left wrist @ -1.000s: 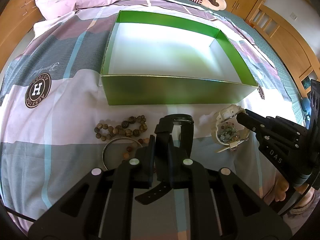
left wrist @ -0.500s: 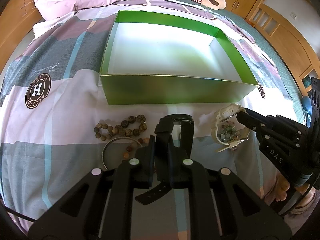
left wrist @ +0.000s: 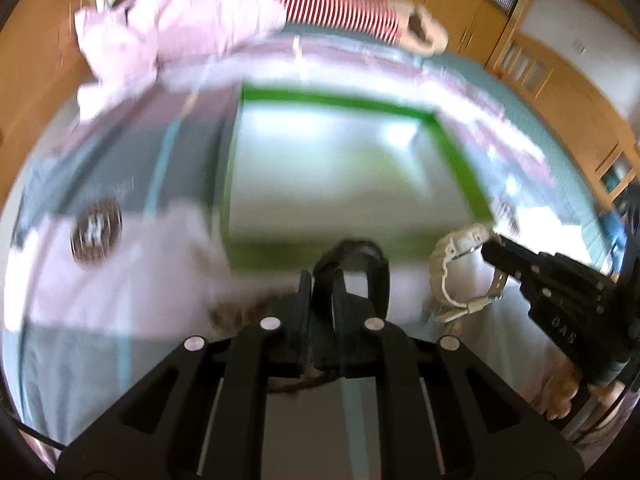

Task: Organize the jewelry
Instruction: 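Lower both watches into the green box and open both tools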

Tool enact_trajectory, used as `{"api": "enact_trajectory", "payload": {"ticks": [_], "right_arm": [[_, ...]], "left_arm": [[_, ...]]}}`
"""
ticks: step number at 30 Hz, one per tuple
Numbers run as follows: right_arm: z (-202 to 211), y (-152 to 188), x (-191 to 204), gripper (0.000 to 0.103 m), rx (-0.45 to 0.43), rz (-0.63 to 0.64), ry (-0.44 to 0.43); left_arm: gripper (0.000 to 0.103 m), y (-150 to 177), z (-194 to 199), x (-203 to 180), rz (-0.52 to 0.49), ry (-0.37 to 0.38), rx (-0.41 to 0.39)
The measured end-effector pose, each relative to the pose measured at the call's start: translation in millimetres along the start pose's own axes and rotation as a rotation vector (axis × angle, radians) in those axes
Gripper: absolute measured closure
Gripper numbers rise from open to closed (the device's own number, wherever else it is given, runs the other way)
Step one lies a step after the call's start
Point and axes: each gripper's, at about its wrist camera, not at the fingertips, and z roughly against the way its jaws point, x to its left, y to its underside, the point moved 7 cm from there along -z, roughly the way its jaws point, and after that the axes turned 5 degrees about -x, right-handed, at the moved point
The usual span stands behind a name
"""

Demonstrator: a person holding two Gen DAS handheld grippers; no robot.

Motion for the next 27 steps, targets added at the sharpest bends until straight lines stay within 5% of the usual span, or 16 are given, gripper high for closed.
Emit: {"api": "enact_trajectory", "payload": {"ticks": [5,15,16,18,23,27], "right_arm": [[-4.6,-50.1,-11.7,0.092,-0.080,-0.015,0.037],[-78.9,-29.7,-36.3,0.089,0.089,-0.091,0.074],[-78.9,-28.7,-34.6,0.080,0.088,-0.087,0.069],[-70.8,-31.7,-31.5,0.061,0.067,-0.078,0.069],[-30.3,-35.0,-23.0,0.056,-0.005,-0.048,0.030],[-4.5,-11.3,-10.8,0.048,0.023,-0.036,-0.033]], "left_arm": [[0.092,-51.9,-7.7,-5.5,-0.035,0.013,-0.046],[0.091,-54.0,-86.6,5.9,-0.033,0.001,0.066],[0.087,-53.2,-89.4,7.1,-0.035,-0.011,0.062],[0.059,-51.5,-89.8,9.7,-0.030,-0.032,0.060],[0.051,-40.0,-65.0,10.4,-0.004,-0.025,0.068],[0.033,-5.2,-24.7,8.4,0.031,-0.020,0.038]]}}
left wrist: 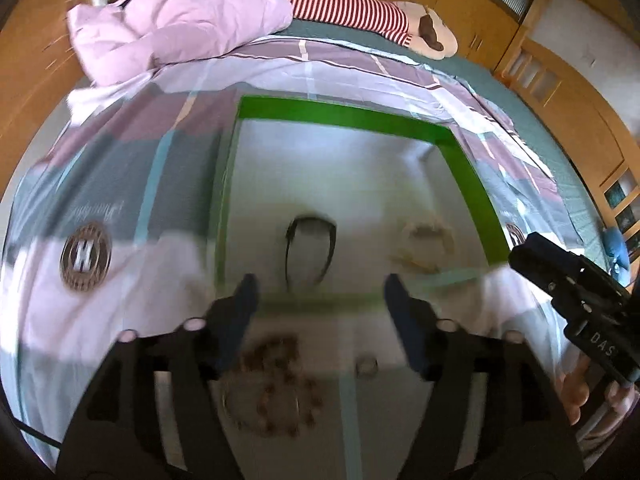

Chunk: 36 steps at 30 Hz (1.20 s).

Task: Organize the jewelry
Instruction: 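Lower both watches into the green box and open both tools, then move the right tool over the green bead bracelet with pendant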

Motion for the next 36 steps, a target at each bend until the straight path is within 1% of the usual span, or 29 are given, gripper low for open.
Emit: {"api": "enact_trajectory", "payload": {"ticks": [2,3,5,6,8,10,11,14,19,24,36], "right_arm": [[5.3,17.4,9.4,0.041,0.017,0.047,-0.005],[3.8,24.0,12.3,0.041,0.028,0.074,0.010],[-5.2,43.0,16.8,0.041,0.073,0.160,0.079],[-10.3,49.1,17.1,0.041,0.094,0.180,0.102],[-21.7,60.4,17.3,0.041,0.148,0.196,0.121],[-27.7,68.1,16.2,0.041,0.180,0.189,0.121],[-30.0,70.5,14.8,0.041,0.192,0.175,0.121],[-34.9,75.7,9.8,0.040,0.218,0.133,0.120],[-35.4,80.4,8.0,0.040,0.234,0.101,0.116],[-36.4,84.7,4.5,0.040,0.248,0.094,0.129],[-41.6,92.8,3.9,0.040,0.290,0.096,0.133]], "left_arm": [[0.033,18.9,5.8,2.7,-0.012,-0.023,0.013],[0.033,33.8,5.4,7.2,-0.027,-0.069,0.032],[0.033,48.2,-1.3,14.8,-0.028,-0.113,0.060],[0.033,51.8,-6.7,18.5,-0.016,-0.125,0.079],[0.033,54.0,-15.4,22.9,0.007,-0.123,0.102],[0.032,55.5,-20.8,28.7,0.033,-0.125,0.116],[0.029,56.7,-20.4,29.7,0.037,-0.127,0.119],[0.024,57.4,-19.2,31.9,0.030,-0.131,0.121],[0.024,57.0,-17.1,33.3,0.033,-0.131,0.118],[0.020,57.6,-19.5,26.1,0.016,-0.129,0.117],[0.017,65.1,-30.3,18.1,-0.026,-0.157,0.148]]}}
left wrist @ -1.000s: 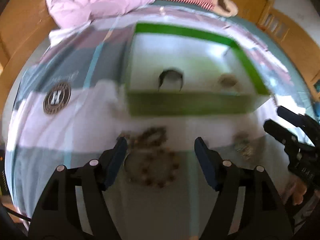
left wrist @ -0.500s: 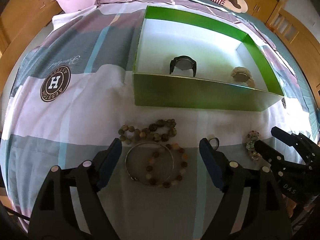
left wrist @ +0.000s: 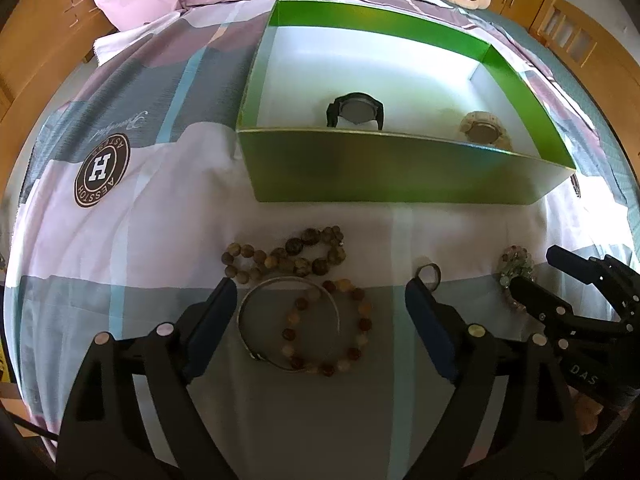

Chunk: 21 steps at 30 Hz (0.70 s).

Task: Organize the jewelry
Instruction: 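Move the right tool over the green bead bracelet with pendant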

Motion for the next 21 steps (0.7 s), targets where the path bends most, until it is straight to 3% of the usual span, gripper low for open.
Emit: {"api": "enact_trajectory", "payload": {"ticks": [17,21], "right_arm": [[-2.2,5.4,6.2,0.040,0.017,0.032,0.004],[0.1,4.9,10.4,0.043,-0.012,0.076,0.038]], "left_arm": [[0.015,4.4,-7.0,-3.3,-0.025,-0.015,0.019],[0.015,6.8,-9.9,-5.2,-0.024,-0.007,0.028]]}}
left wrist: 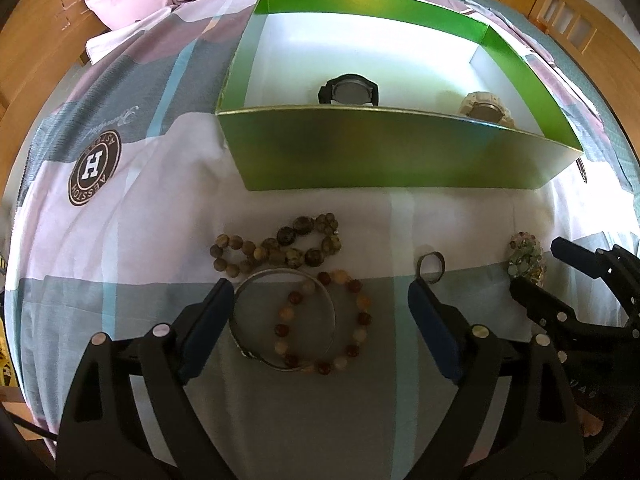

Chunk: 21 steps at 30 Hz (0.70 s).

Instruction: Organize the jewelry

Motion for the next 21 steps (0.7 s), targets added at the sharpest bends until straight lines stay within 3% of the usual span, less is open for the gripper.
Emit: {"api": "enact_trajectory", "payload": {"ticks": [5,8,13,15,17,21], "right_arm": [[1.3,-0.6,4.4,0.089,-0.016,0.033,-0.010],[3.7,-2.5,7.6,0.096,-0.032,0.042,-0.030],[22.0,-14.7,21.8,0.097,-0.092,0.006,-0.222],[32.2,-23.8,13.9,0.092,-0.131,-0.011,-0.200],[33.8,-28.9,-4.3,0.067,-0.141,-0.054,-0.134],[25.0,-25.0,-36.8,0.061,-0.102,-0.140,-0.039]], "left_arm": [[0.015,2.6,-2.5,-2.7,0.000,0.008,0.007],[0.015,3.6,-3.4,-2.6,0.005,0.011,0.011],[0.015,-0.7,1.3,5.1,0.029,0.023,0.001],[0.015,-5.5,6.1,17.1,0.074,0.027,-0.014],[0.015,-8.0,8.0,31.0,0.132,0.033,-0.017],[0.015,-8.3,5.9,44.0,0.193,0.031,-0.003]]}}
